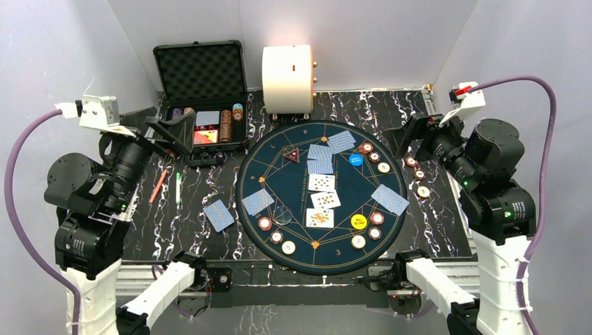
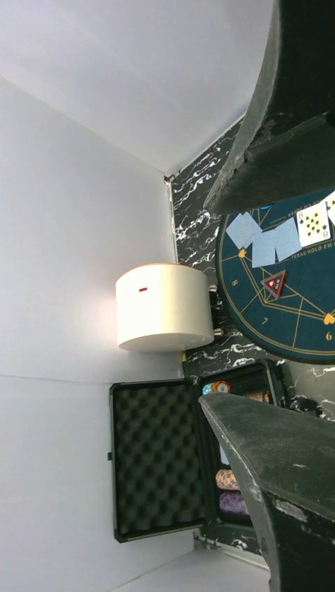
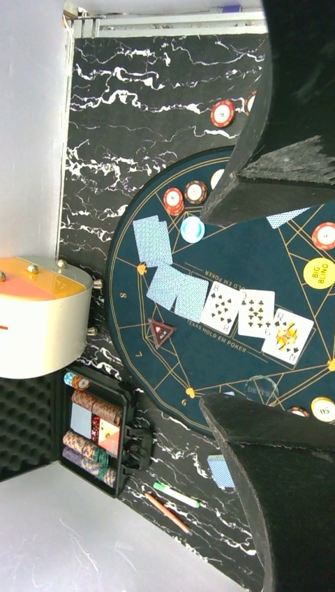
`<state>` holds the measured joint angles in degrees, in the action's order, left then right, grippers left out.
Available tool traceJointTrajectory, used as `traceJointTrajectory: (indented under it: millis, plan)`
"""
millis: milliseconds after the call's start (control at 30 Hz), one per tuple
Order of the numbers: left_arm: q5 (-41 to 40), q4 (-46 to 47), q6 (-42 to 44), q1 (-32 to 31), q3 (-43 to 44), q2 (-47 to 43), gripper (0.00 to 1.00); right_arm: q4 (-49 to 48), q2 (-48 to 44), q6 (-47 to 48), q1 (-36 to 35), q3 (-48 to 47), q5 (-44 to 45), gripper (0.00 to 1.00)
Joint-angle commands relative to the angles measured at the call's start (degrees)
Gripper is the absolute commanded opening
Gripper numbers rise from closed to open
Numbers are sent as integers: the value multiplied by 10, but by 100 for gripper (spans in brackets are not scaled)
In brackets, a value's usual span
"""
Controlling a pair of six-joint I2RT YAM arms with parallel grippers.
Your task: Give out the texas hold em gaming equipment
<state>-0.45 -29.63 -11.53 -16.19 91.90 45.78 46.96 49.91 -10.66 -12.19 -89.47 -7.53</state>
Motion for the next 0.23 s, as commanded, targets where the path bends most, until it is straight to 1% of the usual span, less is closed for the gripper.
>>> traceJointTrajectory:
  millis: [0,100,200]
  plan:
    - [16,37,42,4,-12,1,98,-37,17,-25,-1,-29,-1,98]
    - [24,39,40,4,-17,2,98,-43,16,-35,-1,-23,-10,98]
    - [36,41,34,3,-24,-1,98,-33,16,-36,-1,-25,-2,98]
